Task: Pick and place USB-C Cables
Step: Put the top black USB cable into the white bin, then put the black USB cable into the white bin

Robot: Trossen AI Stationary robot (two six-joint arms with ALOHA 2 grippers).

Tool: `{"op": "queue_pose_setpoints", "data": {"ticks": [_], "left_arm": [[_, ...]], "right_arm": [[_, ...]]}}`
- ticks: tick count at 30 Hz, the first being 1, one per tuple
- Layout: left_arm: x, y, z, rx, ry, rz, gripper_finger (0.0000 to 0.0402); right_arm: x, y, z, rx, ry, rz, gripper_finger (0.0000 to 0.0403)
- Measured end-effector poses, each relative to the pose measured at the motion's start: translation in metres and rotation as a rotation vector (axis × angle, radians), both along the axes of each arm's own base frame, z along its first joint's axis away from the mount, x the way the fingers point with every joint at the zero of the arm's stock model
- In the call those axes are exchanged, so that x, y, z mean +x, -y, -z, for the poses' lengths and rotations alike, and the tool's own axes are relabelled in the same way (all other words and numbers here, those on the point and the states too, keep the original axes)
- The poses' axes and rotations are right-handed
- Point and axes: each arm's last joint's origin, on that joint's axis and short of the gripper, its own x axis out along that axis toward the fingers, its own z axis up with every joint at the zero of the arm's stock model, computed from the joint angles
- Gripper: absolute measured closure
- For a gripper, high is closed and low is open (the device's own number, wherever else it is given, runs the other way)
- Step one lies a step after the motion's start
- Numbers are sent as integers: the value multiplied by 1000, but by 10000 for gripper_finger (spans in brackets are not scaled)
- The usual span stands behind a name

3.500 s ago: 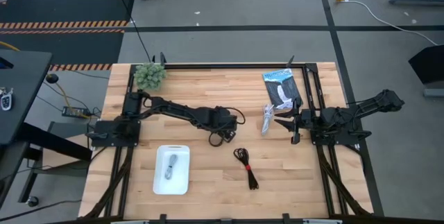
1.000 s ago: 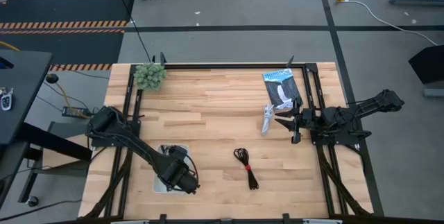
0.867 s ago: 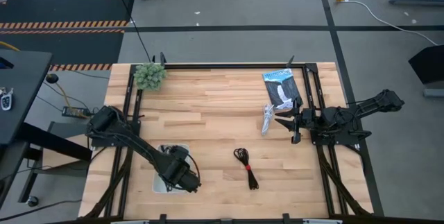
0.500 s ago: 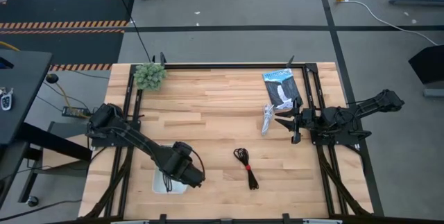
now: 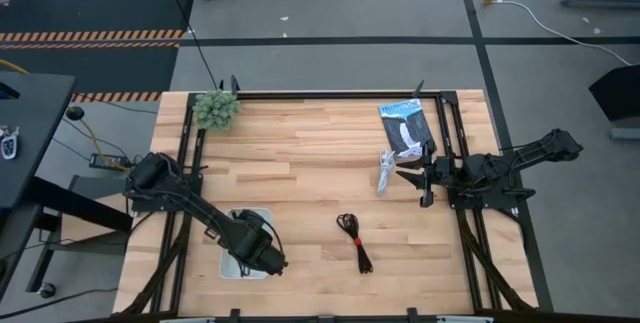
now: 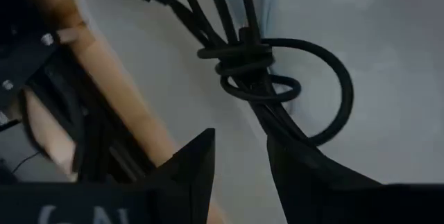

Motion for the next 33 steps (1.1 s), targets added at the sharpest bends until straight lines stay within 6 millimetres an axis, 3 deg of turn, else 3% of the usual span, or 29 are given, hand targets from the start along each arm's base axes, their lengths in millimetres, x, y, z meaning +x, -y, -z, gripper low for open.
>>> {"op": "queue_pose_setpoints", "data": {"ticks": [5, 9, 20, 23, 28, 33], "left_arm": [[1, -1, 19, -14, -39, 27, 260], [4, -4, 19, -100, -93, 7, 260], [16, -11, -29, 57, -19, 33, 260], [24, -11, -35, 121, 109, 71, 260], [55, -1, -37, 201, 492, 237, 260], [96, 2, -20, 251, 730, 354, 260]], "right_arm": [[0, 0, 0, 1, 2, 0, 306], [0, 0, -1, 2, 6, 0, 306], [0, 0, -1, 2, 7, 0, 306], [0, 0, -1, 2, 7, 0, 306], [0, 0, -1, 2, 7, 0, 306], [0, 0, -1, 2, 7, 0, 306]]}}
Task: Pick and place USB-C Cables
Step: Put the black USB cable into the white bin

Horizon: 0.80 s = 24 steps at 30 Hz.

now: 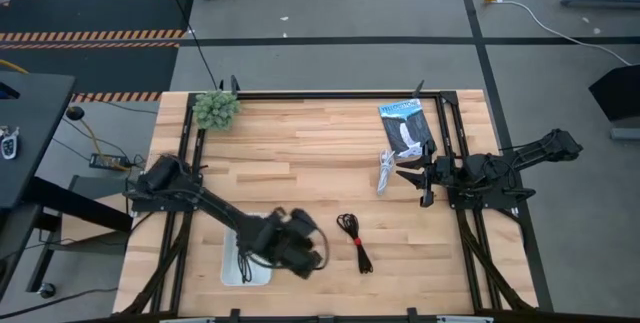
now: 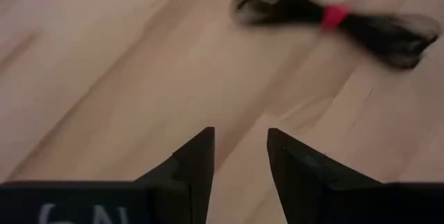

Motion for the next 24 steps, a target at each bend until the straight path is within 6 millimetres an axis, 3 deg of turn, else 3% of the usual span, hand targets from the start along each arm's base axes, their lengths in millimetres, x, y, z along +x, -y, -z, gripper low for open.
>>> {"op": "queue_pose_setpoints", "data": {"ticks": [6, 14, 19, 24], "left_arm": [[52, -14, 30, -93, 76, 157, 260], [93, -29, 50, 132, 65, 466, 253], [117, -36, 56, 242, 165, 584, 209], [127, -47, 60, 234, 205, 734, 156]], "right_arm": [[0, 0, 0, 0, 0, 0, 306], [0, 0, 0, 0, 0, 0, 306], [0, 0, 0, 0, 0, 0, 306], [0, 0, 0, 0, 0, 0, 306]]}}
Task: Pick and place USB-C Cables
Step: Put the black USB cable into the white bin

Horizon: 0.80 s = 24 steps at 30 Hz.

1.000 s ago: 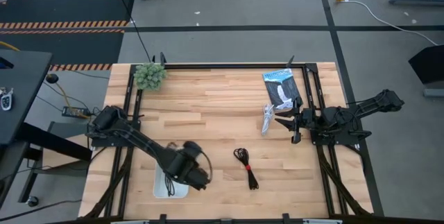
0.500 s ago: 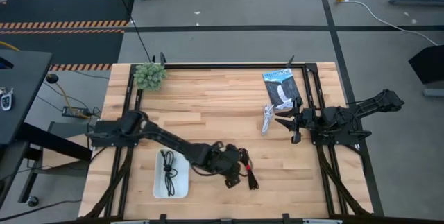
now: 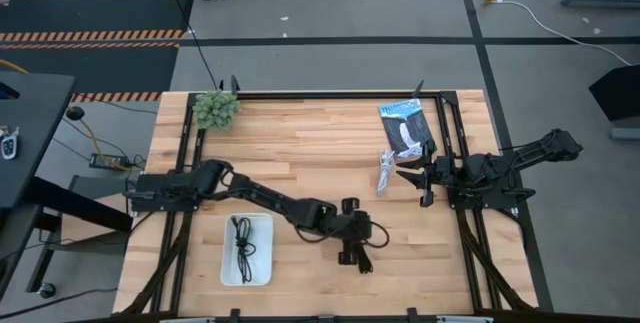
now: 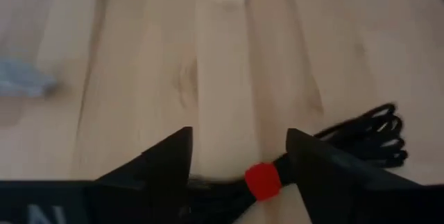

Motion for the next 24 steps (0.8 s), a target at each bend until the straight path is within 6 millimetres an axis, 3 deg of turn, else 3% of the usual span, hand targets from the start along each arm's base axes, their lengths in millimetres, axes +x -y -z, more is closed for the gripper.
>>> {"op": "queue_pose_setpoints", "data": {"ticks": [5, 7, 13, 24], "left_arm": [[3, -9, 0, -35, -19, 128, 146], [4, -12, 1, -53, -25, 163, 154], [7, -16, 28, -105, -89, 222, 186], [3, -11, 36, 17, -122, 340, 237]], "right_arm": [[0, 0, 0, 0, 0, 0, 306], [0, 0, 0, 0, 0, 0, 306], [0, 0, 0, 0, 1, 0, 306], [0, 0, 0, 0, 0, 0, 306]]}}
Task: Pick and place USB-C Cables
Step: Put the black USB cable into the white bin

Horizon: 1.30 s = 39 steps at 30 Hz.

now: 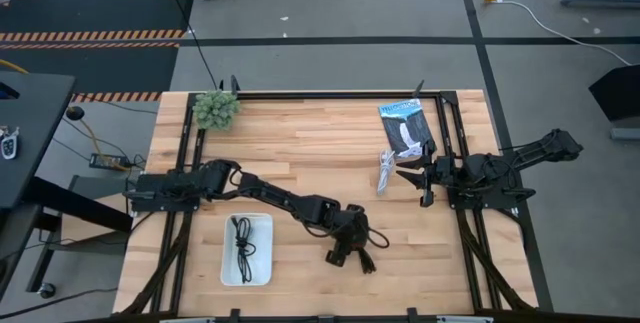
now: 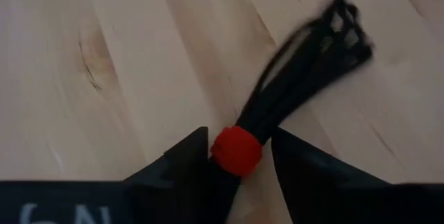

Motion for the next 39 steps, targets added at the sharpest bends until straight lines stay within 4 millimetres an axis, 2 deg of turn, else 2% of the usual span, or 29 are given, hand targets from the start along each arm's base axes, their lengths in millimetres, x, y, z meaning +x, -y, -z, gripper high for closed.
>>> {"op": "queue_pose_setpoints", "data": {"ticks": [7, 11, 13, 16, 20, 23, 27, 32, 36, 39], "left_arm": [[-4, -2, 4, 37, -45, -22, 286], [-4, -2, 1, 17, -46, -63, 324], [-4, -2, -3, 1, -61, -95, 329], [-3, -3, -21, 7, -101, -136, 329], [-5, -3, -67, 33, -185, -234, 321], [-20, 2, -91, 56, -333, -349, 310], [-48, 24, -112, 133, -456, -502, 315], [-90, 57, -118, 306, -592, -638, 321], [-111, 93, -117, 274, -594, -631, 320], [-126, 111, -126, 219, -578, -699, 320]], "right_arm": [[0, 0, 0, 0, 0, 0, 306], [0, 0, 0, 0, 0, 0, 306], [0, 0, 0, 0, 0, 0, 306], [0, 0, 0, 0, -1, 0, 306], [0, 0, 0, 0, 0, 0, 306], [0, 0, 0, -1, -4, 0, 306], [0, 0, 1, -2, -7, 0, 306], [0, 0, 1, -2, -7, 0, 306], [0, 0, 1, -2, -7, 0, 306], [0, 0, 0, -2, -5, 0, 306]]}}
